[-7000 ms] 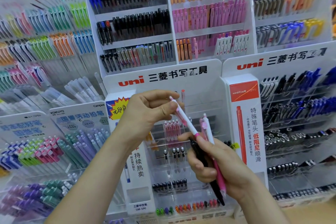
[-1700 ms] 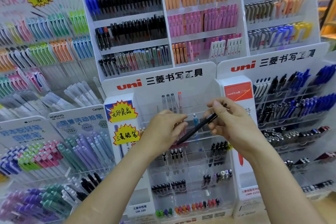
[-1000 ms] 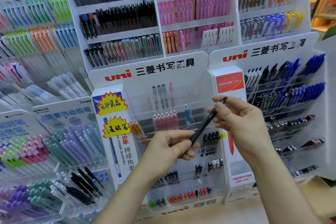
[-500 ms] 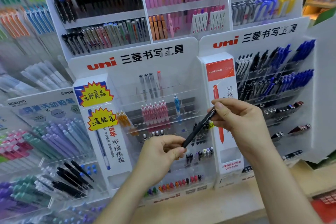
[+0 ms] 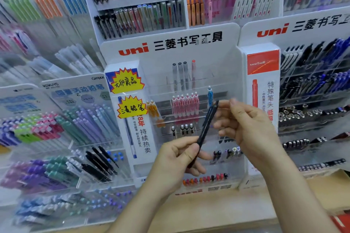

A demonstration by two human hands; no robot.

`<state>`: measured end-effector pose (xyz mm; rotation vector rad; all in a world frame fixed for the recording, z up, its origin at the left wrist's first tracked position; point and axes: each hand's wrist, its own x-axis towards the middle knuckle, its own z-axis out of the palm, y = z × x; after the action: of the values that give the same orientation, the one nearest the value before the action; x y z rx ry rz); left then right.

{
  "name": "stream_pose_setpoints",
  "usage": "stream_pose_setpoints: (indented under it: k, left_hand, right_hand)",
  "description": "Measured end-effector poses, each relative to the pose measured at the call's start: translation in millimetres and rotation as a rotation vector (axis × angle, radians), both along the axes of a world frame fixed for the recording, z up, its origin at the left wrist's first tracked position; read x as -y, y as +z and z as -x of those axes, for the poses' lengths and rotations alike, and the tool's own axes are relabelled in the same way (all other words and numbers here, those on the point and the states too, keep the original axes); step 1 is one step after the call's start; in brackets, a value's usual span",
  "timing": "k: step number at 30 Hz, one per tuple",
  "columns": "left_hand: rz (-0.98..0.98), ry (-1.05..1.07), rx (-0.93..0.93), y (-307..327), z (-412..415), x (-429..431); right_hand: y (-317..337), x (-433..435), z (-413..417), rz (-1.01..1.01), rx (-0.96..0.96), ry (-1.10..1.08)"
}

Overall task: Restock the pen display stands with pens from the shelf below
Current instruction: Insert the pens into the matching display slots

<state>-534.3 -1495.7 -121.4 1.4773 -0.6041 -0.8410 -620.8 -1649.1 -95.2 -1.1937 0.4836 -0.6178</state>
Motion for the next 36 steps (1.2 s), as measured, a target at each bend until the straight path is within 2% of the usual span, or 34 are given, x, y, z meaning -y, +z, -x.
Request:
stream_pose_setpoints:
  k: [4,6,12,18,25,31,36]
  left_hand:
    - [0.018,0.016,-0.023,1.2,-7.7,-27.0]
    - [0.026,0.023,-0.032,1.5,-12.3,-45.6]
    - [0.051,0.178,0.054,1.4,-41.7,-146.0]
    - [-0.006,0.405,0.146,-1.1,-80.9,-297.8]
    - [-0.203,0.586,0.361,-14.9,-129.4,-454.7]
    - [-0.386,0.651,0.563,-35.4,-201.7,-527.4]
    - [-0.683,0.454,0.771,-67.5,-275.4,-549.4]
  right_hand:
    - [-1.5,-30.0,-11.9,0.206,-0.157,0.116]
    - [-1.0,-51.2,-21.6,0.267,-0.146,0.12]
    - [5.8,-144.9,-64.6,0.291,-0.091,0.236]
    - [5.1,-294.3,-124.3,0.239,-0.045,0.349]
    - [1.7,-445.4,-196.4,0.373,-0.015,0.403]
    - [3.9,-489.7,-264.6,0.483,-0.033,0.377]
    - [-22.3,-500.5,-330.9,0.506,-0.047,0.22]
